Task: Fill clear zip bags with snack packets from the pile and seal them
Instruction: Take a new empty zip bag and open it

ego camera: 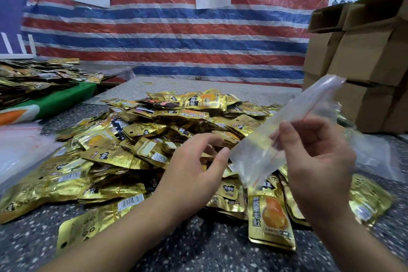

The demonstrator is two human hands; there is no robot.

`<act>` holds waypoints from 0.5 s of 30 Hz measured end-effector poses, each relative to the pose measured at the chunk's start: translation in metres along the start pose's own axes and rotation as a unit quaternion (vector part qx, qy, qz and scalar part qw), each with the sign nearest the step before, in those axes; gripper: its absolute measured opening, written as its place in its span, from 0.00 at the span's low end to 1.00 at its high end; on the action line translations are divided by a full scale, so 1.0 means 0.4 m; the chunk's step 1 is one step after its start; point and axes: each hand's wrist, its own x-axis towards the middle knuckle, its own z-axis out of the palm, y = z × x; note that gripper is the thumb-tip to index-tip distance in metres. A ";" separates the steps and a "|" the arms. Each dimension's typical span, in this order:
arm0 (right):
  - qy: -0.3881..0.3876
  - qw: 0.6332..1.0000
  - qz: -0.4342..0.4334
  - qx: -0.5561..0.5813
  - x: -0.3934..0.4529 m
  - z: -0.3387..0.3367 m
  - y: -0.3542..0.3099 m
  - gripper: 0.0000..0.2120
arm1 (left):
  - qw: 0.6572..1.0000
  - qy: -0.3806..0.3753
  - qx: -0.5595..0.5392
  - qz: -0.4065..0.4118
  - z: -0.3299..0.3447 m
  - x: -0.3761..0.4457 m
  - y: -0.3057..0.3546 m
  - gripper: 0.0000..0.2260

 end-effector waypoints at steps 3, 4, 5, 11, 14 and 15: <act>-0.028 0.983 -0.126 -0.130 -0.008 -0.001 0.008 0.03 | 0.997 0.036 -0.020 0.070 0.001 -0.002 0.011 0.04; -0.049 0.978 -0.138 -0.151 -0.012 0.005 0.010 0.03 | 0.995 0.034 -0.029 0.084 0.003 -0.005 0.013 0.06; -0.078 0.976 -0.130 -0.155 -0.017 0.012 0.010 0.04 | 0.994 0.026 -0.036 0.095 0.005 -0.007 0.015 0.09; -0.205 0.967 0.150 -0.022 -0.052 0.047 0.012 0.10 | 0.991 -0.046 -0.038 0.118 0.017 -0.014 0.006 0.14; -0.194 0.953 0.231 0.010 -0.044 0.046 0.016 0.06 | 0.993 -0.057 -0.032 0.102 0.018 -0.013 -0.001 0.10; -0.186 0.949 0.253 0.014 -0.041 0.045 0.018 0.05 | 0.993 -0.060 -0.026 0.097 0.019 -0.013 -0.002 0.09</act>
